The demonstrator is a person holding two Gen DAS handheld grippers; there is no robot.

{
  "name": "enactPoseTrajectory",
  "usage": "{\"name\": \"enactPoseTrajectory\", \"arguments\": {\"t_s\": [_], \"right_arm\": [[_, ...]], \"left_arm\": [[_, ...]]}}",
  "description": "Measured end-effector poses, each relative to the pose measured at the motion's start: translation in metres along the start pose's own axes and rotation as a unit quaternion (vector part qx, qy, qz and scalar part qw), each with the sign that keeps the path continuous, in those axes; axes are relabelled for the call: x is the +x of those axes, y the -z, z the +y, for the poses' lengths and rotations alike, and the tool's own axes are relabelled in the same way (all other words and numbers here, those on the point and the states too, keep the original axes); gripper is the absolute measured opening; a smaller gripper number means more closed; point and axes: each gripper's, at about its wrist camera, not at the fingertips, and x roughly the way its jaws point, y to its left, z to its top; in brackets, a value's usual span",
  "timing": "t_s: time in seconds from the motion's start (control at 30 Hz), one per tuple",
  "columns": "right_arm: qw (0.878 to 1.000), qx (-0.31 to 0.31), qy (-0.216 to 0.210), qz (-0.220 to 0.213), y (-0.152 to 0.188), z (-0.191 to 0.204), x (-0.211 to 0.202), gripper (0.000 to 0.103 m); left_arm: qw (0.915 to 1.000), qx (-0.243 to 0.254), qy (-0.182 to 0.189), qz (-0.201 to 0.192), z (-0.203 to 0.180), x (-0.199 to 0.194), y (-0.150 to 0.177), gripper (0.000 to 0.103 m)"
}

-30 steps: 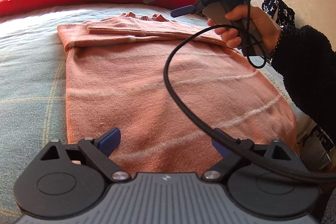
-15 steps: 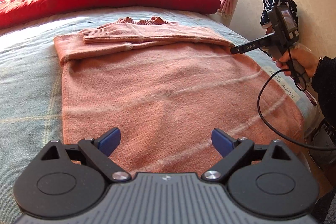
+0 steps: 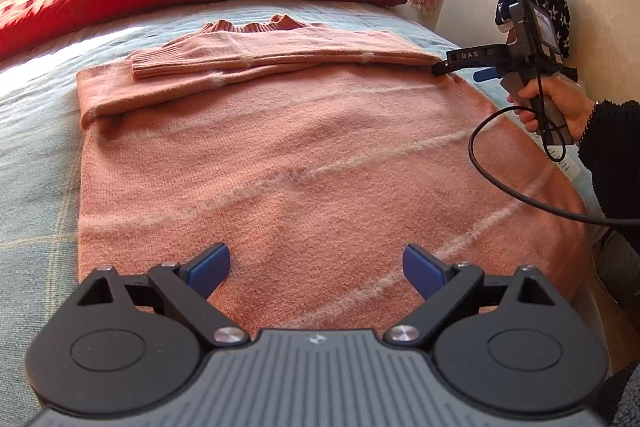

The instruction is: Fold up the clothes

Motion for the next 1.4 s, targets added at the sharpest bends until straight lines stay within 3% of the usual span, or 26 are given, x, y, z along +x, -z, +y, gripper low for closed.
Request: {"name": "enactPoseTrajectory", "arguments": {"t_s": [0.17, 0.23, 0.37, 0.5, 0.6, 0.8, 0.97, 1.13, 1.23, 1.3, 1.4], "right_arm": [[0.995, 0.094, -0.028, -0.019, 0.007, -0.018, -0.002, 0.103], [0.995, 0.099, -0.023, -0.019, 0.009, -0.017, -0.004, 0.103], [0.998, -0.015, 0.051, -0.032, 0.011, 0.02, -0.015, 0.103], [0.987, -0.129, 0.093, -0.035, 0.01, 0.058, -0.01, 0.103], [0.98, -0.147, 0.124, -0.054, 0.004, 0.064, -0.006, 0.103], [0.997, -0.031, 0.064, -0.009, 0.0, 0.012, -0.005, 0.103], [0.997, -0.074, 0.015, -0.021, -0.007, 0.03, -0.041, 0.103], [0.992, -0.087, -0.073, -0.052, -0.03, 0.066, -0.043, 0.103], [0.986, -0.096, -0.125, -0.062, -0.043, 0.09, -0.036, 0.103], [0.985, -0.099, -0.132, -0.047, -0.043, 0.1, -0.018, 0.103], [0.986, -0.102, -0.127, -0.03, -0.027, 0.097, 0.007, 0.103]], "left_arm": [[1.0, -0.003, 0.003, -0.002, 0.001, -0.003, 0.0, 0.093], [1.0, -0.004, 0.004, -0.003, 0.002, -0.004, 0.001, 0.093], [1.0, -0.005, 0.006, -0.004, 0.002, -0.004, 0.002, 0.093], [1.0, -0.003, 0.008, -0.005, -0.002, -0.004, 0.001, 0.093], [0.9999, -0.001, 0.01, -0.007, -0.002, -0.007, 0.003, 0.093], [0.9999, 0.005, 0.011, -0.005, 0.003, -0.009, 0.002, 0.093], [0.9989, 0.033, 0.013, -0.032, 0.015, -0.019, -0.023, 0.093], [0.9946, 0.073, 0.003, -0.073, 0.032, -0.014, -0.09, 0.093], [0.9932, 0.066, 0.004, -0.096, 0.04, 0.012, -0.138, 0.093], [0.9924, 0.059, 0.007, -0.108, 0.045, 0.044, -0.166, 0.093], [0.9916, 0.063, -0.021, -0.111, 0.048, 0.099, -0.185, 0.093]]}}
